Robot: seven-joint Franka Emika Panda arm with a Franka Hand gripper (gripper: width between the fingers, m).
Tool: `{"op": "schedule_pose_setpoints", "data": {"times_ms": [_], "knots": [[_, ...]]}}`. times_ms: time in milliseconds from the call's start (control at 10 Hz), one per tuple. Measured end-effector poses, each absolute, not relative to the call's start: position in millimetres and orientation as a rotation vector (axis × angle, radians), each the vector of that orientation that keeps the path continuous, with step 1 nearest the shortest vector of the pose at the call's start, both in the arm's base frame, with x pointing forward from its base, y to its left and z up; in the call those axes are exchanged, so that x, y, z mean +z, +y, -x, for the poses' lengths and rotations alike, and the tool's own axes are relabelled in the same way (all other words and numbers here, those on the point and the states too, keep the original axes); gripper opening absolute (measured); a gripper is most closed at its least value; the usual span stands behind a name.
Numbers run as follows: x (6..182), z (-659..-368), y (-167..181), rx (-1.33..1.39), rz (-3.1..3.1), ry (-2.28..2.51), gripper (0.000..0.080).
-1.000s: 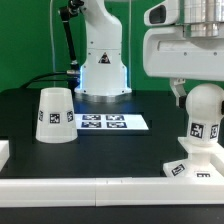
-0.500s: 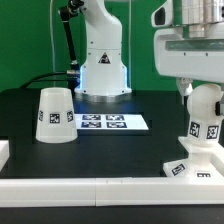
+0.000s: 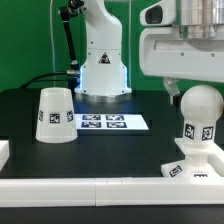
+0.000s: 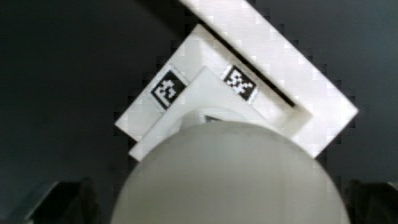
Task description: Assemble lamp
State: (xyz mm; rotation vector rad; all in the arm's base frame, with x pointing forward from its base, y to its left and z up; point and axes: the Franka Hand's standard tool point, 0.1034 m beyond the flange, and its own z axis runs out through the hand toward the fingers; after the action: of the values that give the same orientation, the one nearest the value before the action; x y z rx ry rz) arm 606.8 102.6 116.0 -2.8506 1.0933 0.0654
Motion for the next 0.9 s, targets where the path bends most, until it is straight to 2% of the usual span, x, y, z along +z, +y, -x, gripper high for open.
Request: {"op": "schedule_pose_setpoints", "data": {"times_ms": [400,900], "knots": [[114.6,-606.4,102.2,0.036,2.989,0.619,0.0699],[109.0,-604.0,103.9,-0.024,3.091,-0.429,0.0699]]}}
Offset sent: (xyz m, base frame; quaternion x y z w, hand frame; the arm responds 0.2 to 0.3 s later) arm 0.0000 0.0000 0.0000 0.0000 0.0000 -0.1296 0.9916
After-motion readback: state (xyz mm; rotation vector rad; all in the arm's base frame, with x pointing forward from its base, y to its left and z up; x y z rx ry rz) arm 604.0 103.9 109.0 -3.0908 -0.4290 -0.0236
